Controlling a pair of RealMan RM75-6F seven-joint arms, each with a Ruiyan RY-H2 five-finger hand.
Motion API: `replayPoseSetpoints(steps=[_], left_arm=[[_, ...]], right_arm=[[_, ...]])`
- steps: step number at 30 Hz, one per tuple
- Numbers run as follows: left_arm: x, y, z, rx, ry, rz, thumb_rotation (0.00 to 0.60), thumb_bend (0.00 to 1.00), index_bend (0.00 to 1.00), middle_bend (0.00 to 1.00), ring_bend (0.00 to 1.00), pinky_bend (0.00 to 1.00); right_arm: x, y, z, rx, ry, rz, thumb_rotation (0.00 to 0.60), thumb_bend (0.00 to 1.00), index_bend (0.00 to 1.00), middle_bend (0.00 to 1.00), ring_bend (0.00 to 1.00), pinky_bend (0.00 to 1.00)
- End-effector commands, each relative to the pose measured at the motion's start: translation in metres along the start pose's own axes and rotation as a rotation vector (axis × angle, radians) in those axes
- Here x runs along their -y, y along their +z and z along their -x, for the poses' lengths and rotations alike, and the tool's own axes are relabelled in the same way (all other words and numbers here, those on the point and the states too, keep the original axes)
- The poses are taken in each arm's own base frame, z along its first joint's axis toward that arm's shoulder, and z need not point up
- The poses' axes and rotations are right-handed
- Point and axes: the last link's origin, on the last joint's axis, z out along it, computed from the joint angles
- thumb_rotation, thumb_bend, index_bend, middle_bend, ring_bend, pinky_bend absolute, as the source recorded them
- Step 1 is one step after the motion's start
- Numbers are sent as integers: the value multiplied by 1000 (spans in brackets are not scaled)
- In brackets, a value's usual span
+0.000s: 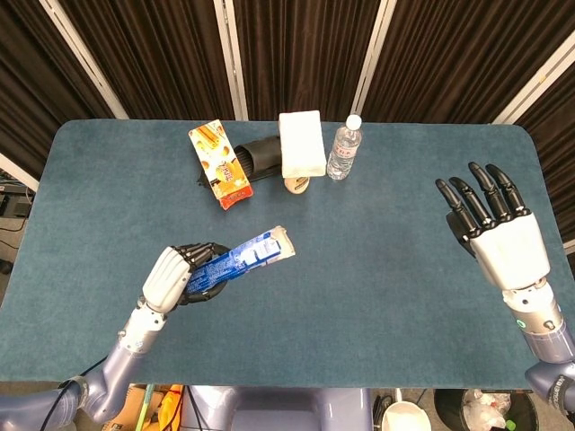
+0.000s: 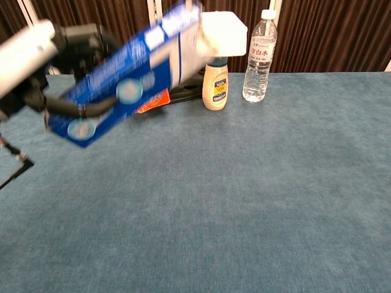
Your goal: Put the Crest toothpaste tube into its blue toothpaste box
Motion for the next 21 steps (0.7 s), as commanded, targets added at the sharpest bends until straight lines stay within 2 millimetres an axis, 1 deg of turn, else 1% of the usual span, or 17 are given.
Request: replayPoseSetpoints(steps=[1,3,7,11,13,15,18,21], left_arm=[[17,-15,13,104,86,-88,600,594,459,601,593,661],[19,-17,23,134,91,-122,600,591,450,591,587,656],[19,-14,34,160,135,-128,600,573,430,555,546,621],[20,-14,43,225,184,-155,600,484,328,448,372,449],[20,-16,43,245,198,-164,600,435,295,380,296,390],[20,-18,42,260,209,-175,600,374,247,294,214,310],[19,-21,38,277,225,-196,600,320,178,207,145,240],[18,-25,31,283,236,-215,600,305,139,163,113,196]], right_arm=[[2,0,-2,-4,6,-3,600,434,178,352,171,244],[5,1,-3,-7,16,0,600,434,178,352,171,244],[9,0,-5,-2,22,-1,600,434,178,352,171,244],[10,-5,-4,9,28,-2,600,434,179,352,171,244],[10,-7,-4,15,29,0,600,434,179,352,171,244],[9,-9,-4,19,30,3,600,434,178,352,171,244],[8,-11,-4,25,31,7,600,434,179,352,171,244],[8,-15,-4,32,35,12,600,434,179,352,171,244]])
